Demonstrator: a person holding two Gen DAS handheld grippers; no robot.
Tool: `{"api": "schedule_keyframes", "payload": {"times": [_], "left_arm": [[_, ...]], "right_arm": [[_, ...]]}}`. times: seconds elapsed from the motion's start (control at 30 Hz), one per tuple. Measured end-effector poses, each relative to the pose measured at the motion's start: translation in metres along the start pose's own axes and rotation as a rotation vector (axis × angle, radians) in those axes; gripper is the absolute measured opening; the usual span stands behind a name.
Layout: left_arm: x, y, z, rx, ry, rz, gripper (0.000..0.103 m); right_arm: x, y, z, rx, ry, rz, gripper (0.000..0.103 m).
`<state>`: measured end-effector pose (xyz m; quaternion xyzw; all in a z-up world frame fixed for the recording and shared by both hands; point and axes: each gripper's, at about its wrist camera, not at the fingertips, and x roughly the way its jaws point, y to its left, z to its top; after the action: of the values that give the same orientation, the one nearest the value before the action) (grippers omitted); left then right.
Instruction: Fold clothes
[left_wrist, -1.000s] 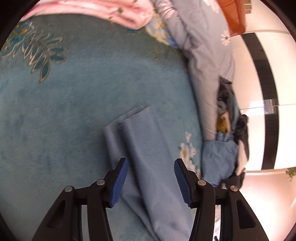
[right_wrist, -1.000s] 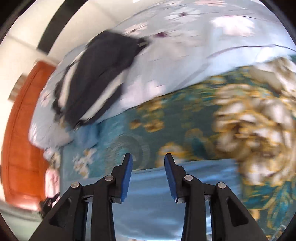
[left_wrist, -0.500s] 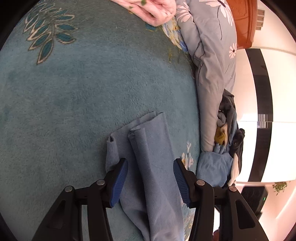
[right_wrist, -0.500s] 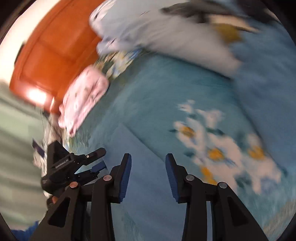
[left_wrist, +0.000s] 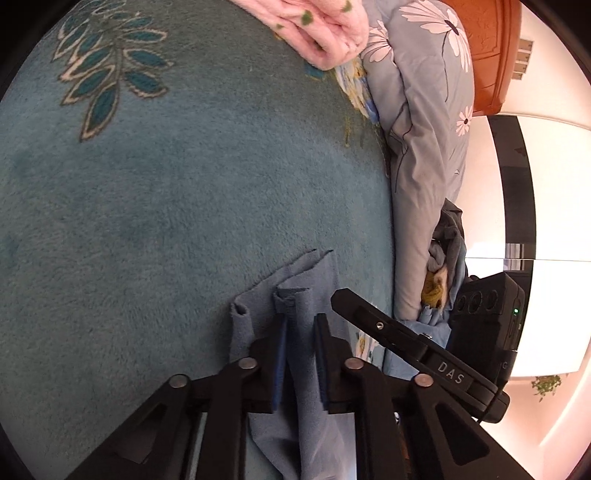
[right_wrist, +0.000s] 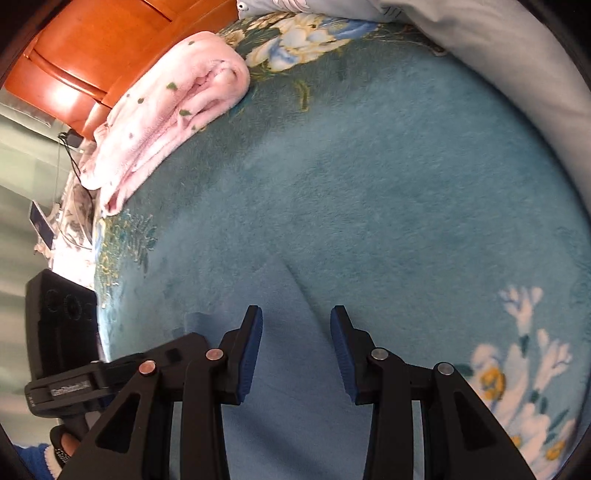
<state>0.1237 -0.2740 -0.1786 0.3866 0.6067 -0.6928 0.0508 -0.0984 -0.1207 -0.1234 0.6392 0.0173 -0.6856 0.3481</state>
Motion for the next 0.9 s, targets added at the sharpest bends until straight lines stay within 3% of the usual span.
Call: {"api": "schedule_keyframes", "payload": {"times": [0.03, 0.1, 0.2, 0.33, 0.43, 0.57, 0.73, 0.9], "left_arm": [[0.000, 0.000, 0.000, 0.006, -0.001, 0.005, 0.006], [-0.001, -0.002, -0.001, 0.019, -0.005, 0.013, 0.004], [-0.008, -0.011, -0.004, 0.055, -0.024, 0.000, 0.003], [-0.030, -0.023, -0.012, 0.100, -0.074, -0.006, 0.003], [-0.036, -0.020, -0.015, 0.097, -0.092, 0.052, 0.003], [-0.024, -0.008, -0.011, 0.063, -0.069, 0.146, 0.003], [-0.010, -0.012, -0.009, 0.107, -0.068, 0.235, 0.003], [-0.014, -0.010, -0.006, 0.089, -0.068, 0.218, 0.005]], "right_arm": [[-0.001, 0.001, -0.001, -0.002, -0.005, -0.010, 0.034], [-0.005, 0.004, -0.003, -0.011, -0.021, -0.014, 0.007], [-0.019, 0.010, -0.005, -0.032, -0.058, 0.007, 0.003], [-0.037, 0.018, -0.007, -0.059, -0.106, 0.036, 0.003], [-0.051, 0.023, -0.009, -0.080, -0.143, 0.057, 0.003], [-0.020, 0.029, -0.004, -0.091, -0.070, 0.014, 0.002], [-0.007, 0.026, -0.001, -0.087, -0.040, -0.034, 0.002], [0.006, 0.024, 0.002, -0.082, -0.010, -0.081, 0.003]]}}
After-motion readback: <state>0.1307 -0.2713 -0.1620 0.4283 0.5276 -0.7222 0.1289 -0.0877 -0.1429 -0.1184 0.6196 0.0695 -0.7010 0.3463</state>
